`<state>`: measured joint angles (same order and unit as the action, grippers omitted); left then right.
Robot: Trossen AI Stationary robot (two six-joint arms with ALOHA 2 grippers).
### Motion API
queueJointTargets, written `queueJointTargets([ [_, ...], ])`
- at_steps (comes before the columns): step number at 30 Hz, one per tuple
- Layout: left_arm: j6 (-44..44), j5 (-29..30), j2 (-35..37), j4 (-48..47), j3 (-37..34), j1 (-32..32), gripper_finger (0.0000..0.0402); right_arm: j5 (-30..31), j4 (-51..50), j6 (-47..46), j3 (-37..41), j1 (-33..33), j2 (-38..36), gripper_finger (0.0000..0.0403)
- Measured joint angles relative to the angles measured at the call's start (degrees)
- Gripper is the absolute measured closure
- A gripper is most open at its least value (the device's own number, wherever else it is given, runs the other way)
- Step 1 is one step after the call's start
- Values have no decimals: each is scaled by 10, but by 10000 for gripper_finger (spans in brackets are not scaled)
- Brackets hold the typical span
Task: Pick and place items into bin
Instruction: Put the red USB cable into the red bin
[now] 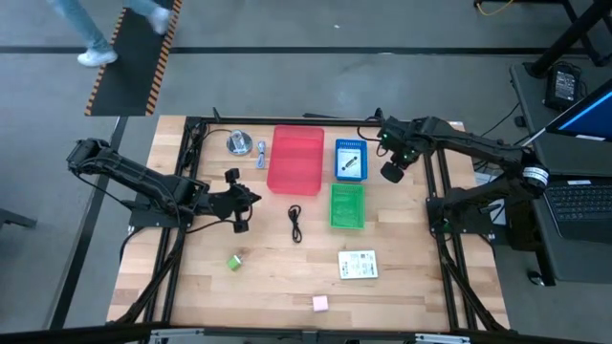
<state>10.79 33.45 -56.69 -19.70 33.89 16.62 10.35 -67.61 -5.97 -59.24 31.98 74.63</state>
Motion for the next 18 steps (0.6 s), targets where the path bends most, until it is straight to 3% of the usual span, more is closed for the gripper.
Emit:
queueJointTargets([
  [6,0,0,0,23,0,0,400,5,-12,75,26,10,29,322],
  [10,0,0,0,39,0,0,400,54,-6,117,58,10,54,294],
  [18,0,1,0,74,0,0,400,66,84,230,114,10,71,280],
])
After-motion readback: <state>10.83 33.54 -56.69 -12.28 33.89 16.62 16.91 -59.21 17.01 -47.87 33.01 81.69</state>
